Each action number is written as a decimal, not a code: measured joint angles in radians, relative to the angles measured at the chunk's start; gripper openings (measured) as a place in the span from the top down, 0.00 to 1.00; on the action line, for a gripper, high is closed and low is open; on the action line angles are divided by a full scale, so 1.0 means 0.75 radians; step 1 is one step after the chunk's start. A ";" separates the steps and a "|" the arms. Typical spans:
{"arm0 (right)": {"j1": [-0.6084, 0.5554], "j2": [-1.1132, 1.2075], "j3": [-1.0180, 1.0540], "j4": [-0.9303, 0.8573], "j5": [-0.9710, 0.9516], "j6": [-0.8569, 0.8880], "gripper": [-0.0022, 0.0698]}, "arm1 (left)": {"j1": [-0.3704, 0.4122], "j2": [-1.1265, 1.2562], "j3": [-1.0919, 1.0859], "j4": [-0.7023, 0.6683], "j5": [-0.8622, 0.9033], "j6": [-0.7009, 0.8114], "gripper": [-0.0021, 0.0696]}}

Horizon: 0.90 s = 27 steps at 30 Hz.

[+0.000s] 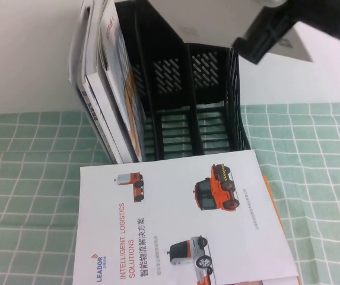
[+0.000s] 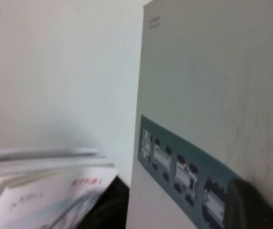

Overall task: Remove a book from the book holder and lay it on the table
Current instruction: Place the picked book on the book

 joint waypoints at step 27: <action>0.448 0.168 0.000 -0.253 0.945 -0.109 0.96 | 0.000 -0.572 0.876 -0.024 -0.260 -0.086 0.97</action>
